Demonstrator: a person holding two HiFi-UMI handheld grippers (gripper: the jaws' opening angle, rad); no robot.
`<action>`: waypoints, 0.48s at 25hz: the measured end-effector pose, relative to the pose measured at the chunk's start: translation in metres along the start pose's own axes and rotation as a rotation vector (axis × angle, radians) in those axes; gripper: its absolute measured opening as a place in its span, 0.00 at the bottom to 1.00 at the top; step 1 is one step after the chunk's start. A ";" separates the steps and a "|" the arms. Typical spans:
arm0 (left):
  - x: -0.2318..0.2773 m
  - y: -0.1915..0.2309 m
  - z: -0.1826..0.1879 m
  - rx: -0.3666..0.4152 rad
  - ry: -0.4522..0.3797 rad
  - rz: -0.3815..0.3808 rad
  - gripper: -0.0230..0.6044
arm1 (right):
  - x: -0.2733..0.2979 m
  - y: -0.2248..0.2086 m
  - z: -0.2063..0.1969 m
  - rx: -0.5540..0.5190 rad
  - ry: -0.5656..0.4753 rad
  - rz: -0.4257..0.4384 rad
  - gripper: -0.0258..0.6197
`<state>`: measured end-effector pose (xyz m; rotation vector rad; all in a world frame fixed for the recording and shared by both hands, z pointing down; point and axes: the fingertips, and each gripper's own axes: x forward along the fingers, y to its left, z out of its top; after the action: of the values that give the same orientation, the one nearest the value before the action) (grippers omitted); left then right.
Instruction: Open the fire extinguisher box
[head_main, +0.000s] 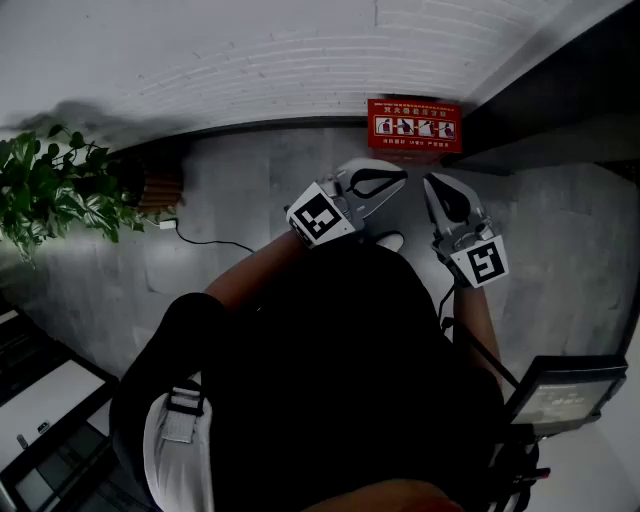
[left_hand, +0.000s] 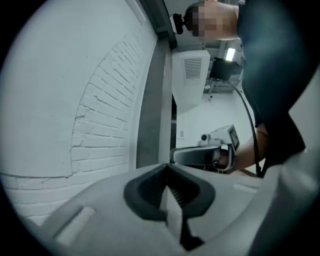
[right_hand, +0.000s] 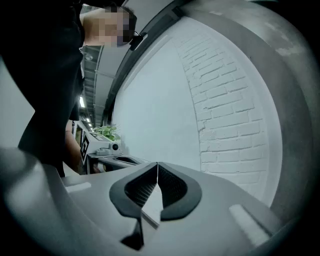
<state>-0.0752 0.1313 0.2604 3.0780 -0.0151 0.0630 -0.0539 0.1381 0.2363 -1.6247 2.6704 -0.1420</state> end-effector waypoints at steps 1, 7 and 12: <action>0.004 -0.003 0.001 0.003 0.004 0.002 0.04 | -0.005 -0.003 -0.001 0.003 0.002 -0.001 0.06; 0.030 -0.021 -0.002 0.023 0.029 0.029 0.04 | -0.029 -0.025 -0.007 0.022 -0.002 0.014 0.06; 0.045 -0.036 0.002 0.001 0.045 0.051 0.04 | -0.039 -0.036 -0.013 0.040 -0.001 0.061 0.06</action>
<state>-0.0302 0.1665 0.2585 3.0767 -0.0908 0.1345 -0.0053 0.1572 0.2512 -1.5298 2.6948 -0.1917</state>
